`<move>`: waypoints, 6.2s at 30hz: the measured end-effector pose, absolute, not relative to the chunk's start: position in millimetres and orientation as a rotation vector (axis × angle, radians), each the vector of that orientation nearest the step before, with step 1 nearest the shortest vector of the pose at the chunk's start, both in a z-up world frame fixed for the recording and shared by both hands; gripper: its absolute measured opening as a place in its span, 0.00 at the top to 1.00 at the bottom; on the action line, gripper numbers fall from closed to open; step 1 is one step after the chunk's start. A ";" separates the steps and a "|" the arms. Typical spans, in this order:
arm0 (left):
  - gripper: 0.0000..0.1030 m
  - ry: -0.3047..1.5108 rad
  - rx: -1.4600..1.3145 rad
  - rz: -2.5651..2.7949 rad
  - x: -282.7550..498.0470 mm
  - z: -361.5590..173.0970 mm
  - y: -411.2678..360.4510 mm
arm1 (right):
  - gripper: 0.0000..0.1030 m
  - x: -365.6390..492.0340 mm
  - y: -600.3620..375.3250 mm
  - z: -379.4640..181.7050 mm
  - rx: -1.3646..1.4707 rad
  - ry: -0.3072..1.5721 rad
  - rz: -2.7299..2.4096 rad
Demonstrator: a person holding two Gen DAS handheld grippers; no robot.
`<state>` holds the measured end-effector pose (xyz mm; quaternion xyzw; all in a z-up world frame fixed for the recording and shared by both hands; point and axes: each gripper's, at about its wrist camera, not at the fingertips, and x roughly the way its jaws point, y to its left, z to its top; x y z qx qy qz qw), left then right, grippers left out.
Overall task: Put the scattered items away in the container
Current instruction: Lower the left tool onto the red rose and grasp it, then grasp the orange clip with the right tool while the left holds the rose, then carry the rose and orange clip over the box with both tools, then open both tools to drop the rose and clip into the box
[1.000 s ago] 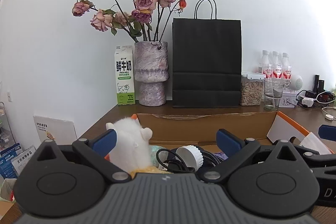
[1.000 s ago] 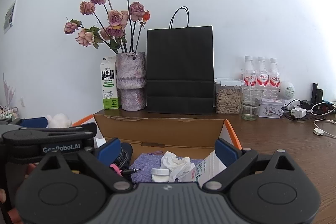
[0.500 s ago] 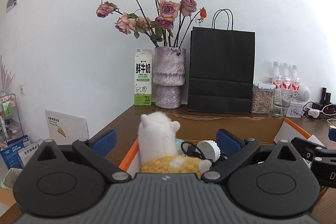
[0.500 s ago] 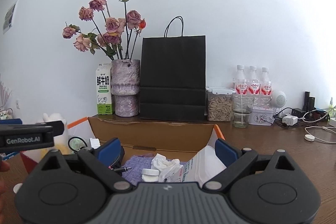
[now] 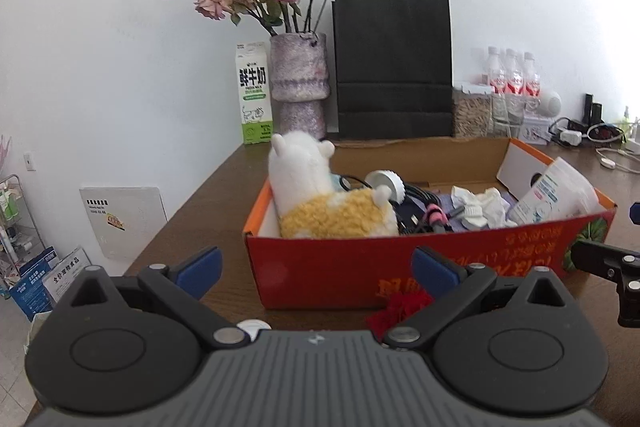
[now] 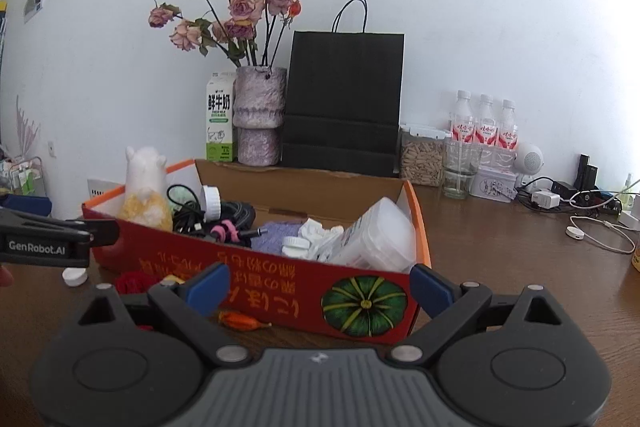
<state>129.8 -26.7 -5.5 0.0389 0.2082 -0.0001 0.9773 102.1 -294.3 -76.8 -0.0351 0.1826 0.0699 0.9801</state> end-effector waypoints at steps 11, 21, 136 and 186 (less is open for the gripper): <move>0.03 0.543 0.136 -0.081 139.8 -30.7 -53.9 | 0.06 107.5 -293.0 -105.1 -0.090 0.524 0.127; 0.62 0.570 0.104 -0.169 136.9 -31.4 -54.3 | 0.06 110.4 -292.5 -110.2 -0.080 0.552 0.145; 0.70 0.351 -0.053 -0.150 234.1 26.1 -67.5 | 0.61 213.8 -296.5 -52.6 0.108 0.328 0.145; 0.00 0.244 -0.056 0.044 203.1 23.5 -55.8 | 0.05 176.2 -288.4 -55.1 0.048 0.202 0.119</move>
